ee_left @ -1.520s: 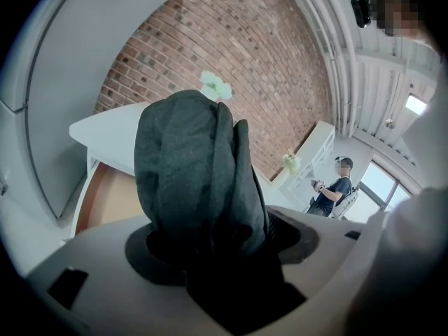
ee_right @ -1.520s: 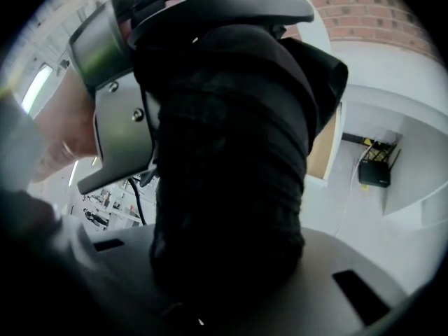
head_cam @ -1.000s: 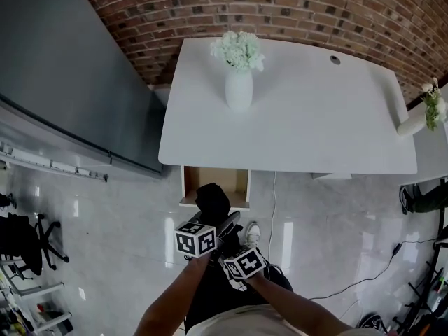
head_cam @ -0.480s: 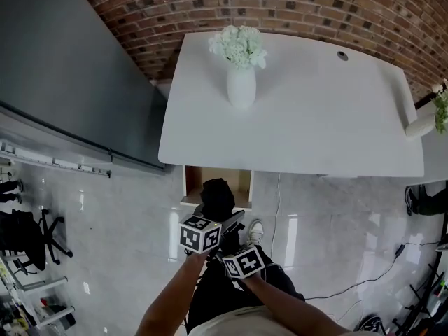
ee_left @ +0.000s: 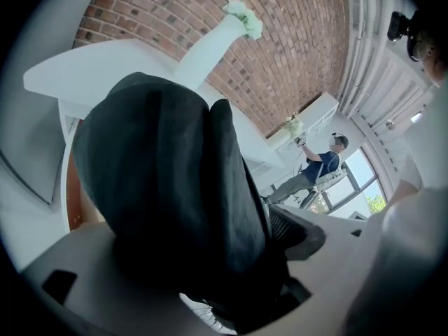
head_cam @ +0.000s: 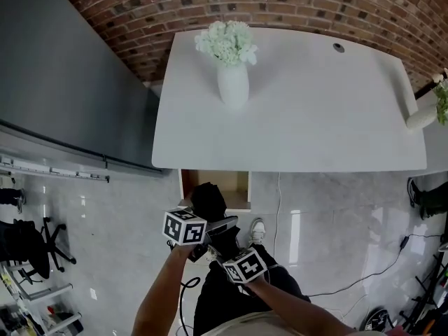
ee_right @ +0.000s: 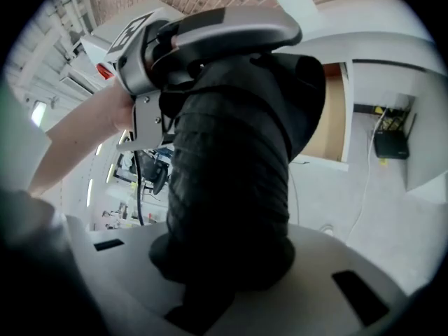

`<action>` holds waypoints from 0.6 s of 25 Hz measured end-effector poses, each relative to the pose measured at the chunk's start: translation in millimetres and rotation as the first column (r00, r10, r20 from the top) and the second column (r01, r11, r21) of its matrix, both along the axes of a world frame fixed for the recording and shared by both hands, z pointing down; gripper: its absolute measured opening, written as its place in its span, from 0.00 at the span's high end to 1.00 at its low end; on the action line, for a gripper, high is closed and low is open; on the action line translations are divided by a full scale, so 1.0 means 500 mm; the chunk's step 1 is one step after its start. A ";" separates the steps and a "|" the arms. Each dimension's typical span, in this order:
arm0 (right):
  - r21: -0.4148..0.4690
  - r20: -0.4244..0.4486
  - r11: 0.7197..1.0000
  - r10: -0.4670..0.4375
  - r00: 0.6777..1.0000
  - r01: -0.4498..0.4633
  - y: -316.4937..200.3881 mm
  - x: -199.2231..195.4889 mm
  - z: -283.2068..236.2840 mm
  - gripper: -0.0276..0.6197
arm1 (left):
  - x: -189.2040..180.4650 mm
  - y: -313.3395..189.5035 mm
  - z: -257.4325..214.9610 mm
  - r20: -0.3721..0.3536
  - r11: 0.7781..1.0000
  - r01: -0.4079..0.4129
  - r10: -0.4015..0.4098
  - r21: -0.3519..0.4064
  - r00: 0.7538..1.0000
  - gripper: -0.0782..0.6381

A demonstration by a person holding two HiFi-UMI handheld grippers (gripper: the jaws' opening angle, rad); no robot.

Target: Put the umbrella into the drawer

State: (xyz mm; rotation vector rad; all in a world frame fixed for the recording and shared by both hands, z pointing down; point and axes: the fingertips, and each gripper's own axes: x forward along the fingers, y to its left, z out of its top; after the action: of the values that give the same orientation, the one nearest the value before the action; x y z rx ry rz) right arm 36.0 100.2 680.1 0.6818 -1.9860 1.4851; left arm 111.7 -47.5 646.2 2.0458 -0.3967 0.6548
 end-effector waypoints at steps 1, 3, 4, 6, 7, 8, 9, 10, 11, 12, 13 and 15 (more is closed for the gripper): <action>0.004 -0.015 1.000 0.005 1.000 -0.005 0.000 0.007 0.009 0.82 | 0.003 0.002 0.004 -0.001 1.000 -0.014 0.014 -0.006 1.000 0.36; 0.001 -0.034 1.000 0.028 0.999 -0.028 -0.006 0.017 0.026 0.83 | 0.011 0.001 0.013 -0.002 1.000 -0.029 0.029 -0.004 1.000 0.36; -0.001 -0.039 0.999 0.044 0.998 -0.044 -0.012 0.021 0.032 0.84 | 0.016 -0.003 0.017 -0.003 1.000 -0.029 0.029 0.005 1.000 0.36; -0.013 -0.016 0.996 0.092 0.996 -0.092 -0.025 0.016 0.039 0.84 | 0.026 -0.014 0.021 -0.021 0.999 -0.018 0.019 0.039 1.000 0.36; -0.024 0.006 0.993 0.119 0.993 -0.119 -0.031 0.009 0.039 0.84 | 0.031 -0.021 0.021 -0.042 0.998 -0.004 0.007 0.062 0.999 0.36; -0.033 0.026 0.989 0.145 0.989 -0.144 -0.038 0.003 0.038 0.84 | 0.036 -0.029 0.018 -0.069 0.996 0.017 -0.011 0.088 0.998 0.36; -0.042 0.041 0.985 0.167 0.985 -0.165 -0.045 -0.001 0.036 0.84 | 0.040 -0.037 0.014 -0.098 0.993 0.044 -0.033 0.112 0.995 0.36; -0.049 0.047 0.982 0.183 0.982 -0.181 -0.050 -0.002 0.036 0.84 | 0.042 -0.044 0.011 -0.124 0.988 0.074 -0.057 0.133 0.991 0.36; -0.054 0.047 0.980 0.194 0.980 -0.191 -0.053 -0.002 0.038 0.84 | 0.042 -0.050 0.010 -0.144 0.983 0.105 -0.084 0.149 0.986 0.36; -0.059 0.042 0.978 0.202 0.978 -0.199 -0.056 0.000 0.041 0.84 | 0.040 -0.055 0.010 -0.157 0.977 0.138 -0.112 0.164 0.981 0.36; -0.065 0.038 0.976 0.211 0.977 -0.208 -0.059 0.000 0.044 0.84 | 0.036 -0.061 0.012 -0.161 0.970 0.168 -0.140 0.177 0.977 0.36; -0.081 0.034 0.970 0.232 0.972 -0.229 -0.061 -0.003 0.054 0.84 | 0.026 -0.068 0.025 -0.132 0.957 0.208 -0.184 0.201 0.974 0.36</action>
State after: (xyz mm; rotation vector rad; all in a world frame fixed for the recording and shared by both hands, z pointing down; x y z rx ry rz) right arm 34.7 69.6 707.3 0.8786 -1.9220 1.7162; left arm 124.7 -81.3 658.9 2.1988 -0.6181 0.3879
